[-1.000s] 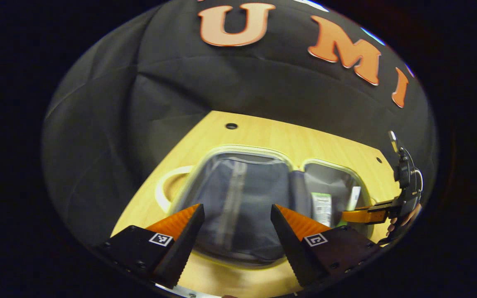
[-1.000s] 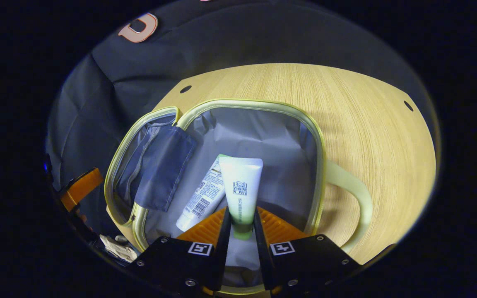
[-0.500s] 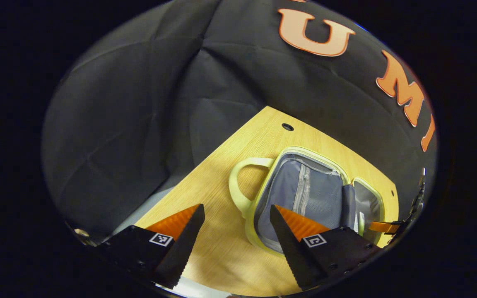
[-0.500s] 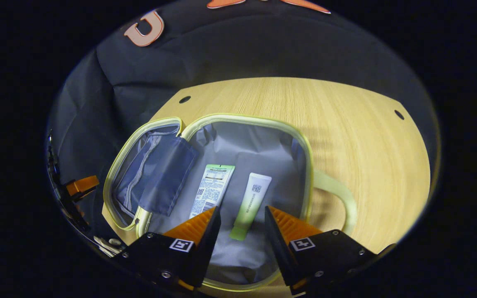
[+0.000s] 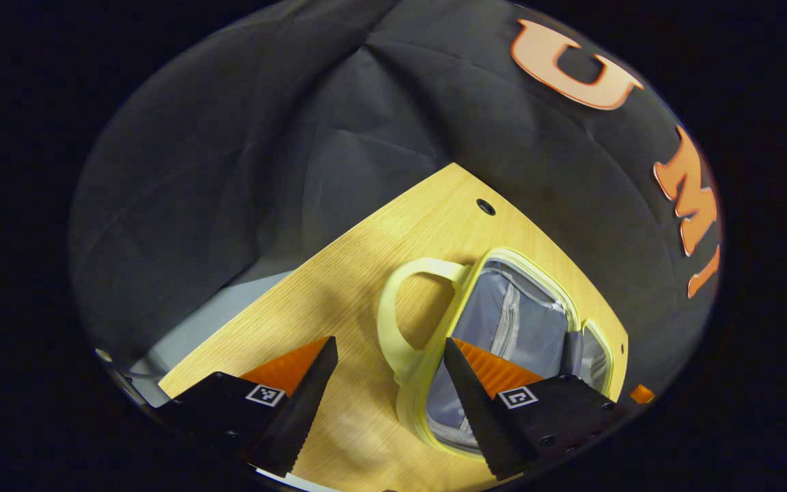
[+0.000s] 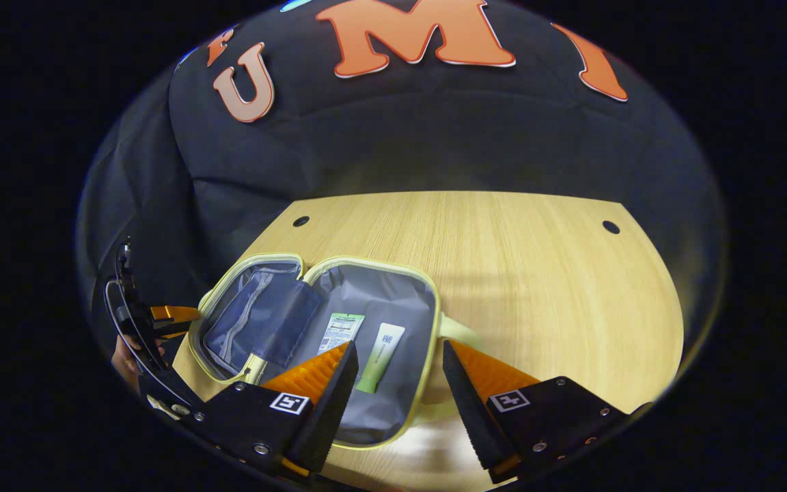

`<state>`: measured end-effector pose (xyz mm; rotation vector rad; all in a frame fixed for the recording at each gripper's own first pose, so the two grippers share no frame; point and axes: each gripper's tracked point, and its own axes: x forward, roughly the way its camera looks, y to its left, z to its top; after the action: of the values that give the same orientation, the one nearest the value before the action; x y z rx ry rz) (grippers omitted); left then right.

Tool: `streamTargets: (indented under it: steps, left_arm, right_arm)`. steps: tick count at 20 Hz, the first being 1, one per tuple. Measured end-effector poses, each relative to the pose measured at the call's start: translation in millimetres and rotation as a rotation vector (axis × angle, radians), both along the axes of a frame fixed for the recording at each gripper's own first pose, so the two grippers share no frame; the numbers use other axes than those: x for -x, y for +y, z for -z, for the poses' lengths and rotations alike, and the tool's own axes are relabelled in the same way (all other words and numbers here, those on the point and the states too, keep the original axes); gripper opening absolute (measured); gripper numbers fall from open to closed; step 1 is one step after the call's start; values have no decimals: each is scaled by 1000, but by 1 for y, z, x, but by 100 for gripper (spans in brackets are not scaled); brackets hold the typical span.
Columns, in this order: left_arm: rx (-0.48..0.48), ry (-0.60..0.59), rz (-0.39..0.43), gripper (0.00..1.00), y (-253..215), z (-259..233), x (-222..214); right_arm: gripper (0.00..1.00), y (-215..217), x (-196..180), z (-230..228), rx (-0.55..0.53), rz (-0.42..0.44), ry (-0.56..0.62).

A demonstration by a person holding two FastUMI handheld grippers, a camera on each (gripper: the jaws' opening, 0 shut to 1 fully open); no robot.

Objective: First open the suitcase, pack the skin care products into it, and then close the suitcase.

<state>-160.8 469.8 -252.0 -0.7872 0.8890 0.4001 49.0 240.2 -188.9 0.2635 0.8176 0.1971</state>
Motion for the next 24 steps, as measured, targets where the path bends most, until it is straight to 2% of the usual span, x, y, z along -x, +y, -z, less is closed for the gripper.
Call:
streamTargets:
  steps: [3, 5, 6, 7, 11, 12, 13, 14, 15, 16, 17, 18, 19, 21, 24]
  left_arm:
    - [180, -73, -126, 94, -5, 5, -25]
    - [288, -115, -176, 99, -4, 10, -37]
    - [339, -128, -195, 94, -9, 9, -38]
    - [365, -147, -227, 93, -7, 9, -42]
    - [476, -247, -299, 64, 5, -2, -37]
    - [470, -235, -321, 63, 9, -2, -33]
    - [449, -214, -355, 51, 11, -2, -19]
    - [465, -206, -333, 24, 11, 4, -29]
    - [444, -202, -313, 31, 11, -1, -23]
    - [382, -201, -270, 24, 11, -4, -24]
    - [296, -202, -237, 24, 15, -9, -29]
    - [181, -194, -221, 16, 16, 3, -56]
    - [138, -190, -172, 8, 8, -33, -33]
    - [8, -209, -119, 9, 11, -59, -37]
    - [-117, -283, -68, 8, -7, -116, -52]
  right_arm:
    - [82, -26, 6, -19, 7, 41, -36]
    - [83, -40, 10, -25, 6, 71, -45]
    - [83, -48, 12, -27, 12, 84, -47]
    - [83, -54, 14, -27, 17, 94, -47]
    - [83, -65, 22, -22, 19, 118, -33]
    - [83, -67, 22, -21, 16, 120, -34]
    - [83, -69, 22, -20, 15, 122, -33]
    - [83, -69, 21, -20, 8, 118, -34]
    - [83, -71, 20, -21, 3, 118, -35]
    - [83, -71, 17, -22, -5, 117, -42]
    - [83, -73, 14, -27, -10, 119, -56]
    - [83, -73, 12, -30, -7, 115, -73]
    - [83, -77, 8, -33, 15, 112, -98]
    - [83, -86, 5, -36, 65, 106, -135]
    - [83, -97, 4, -49, 90, 103, -181]
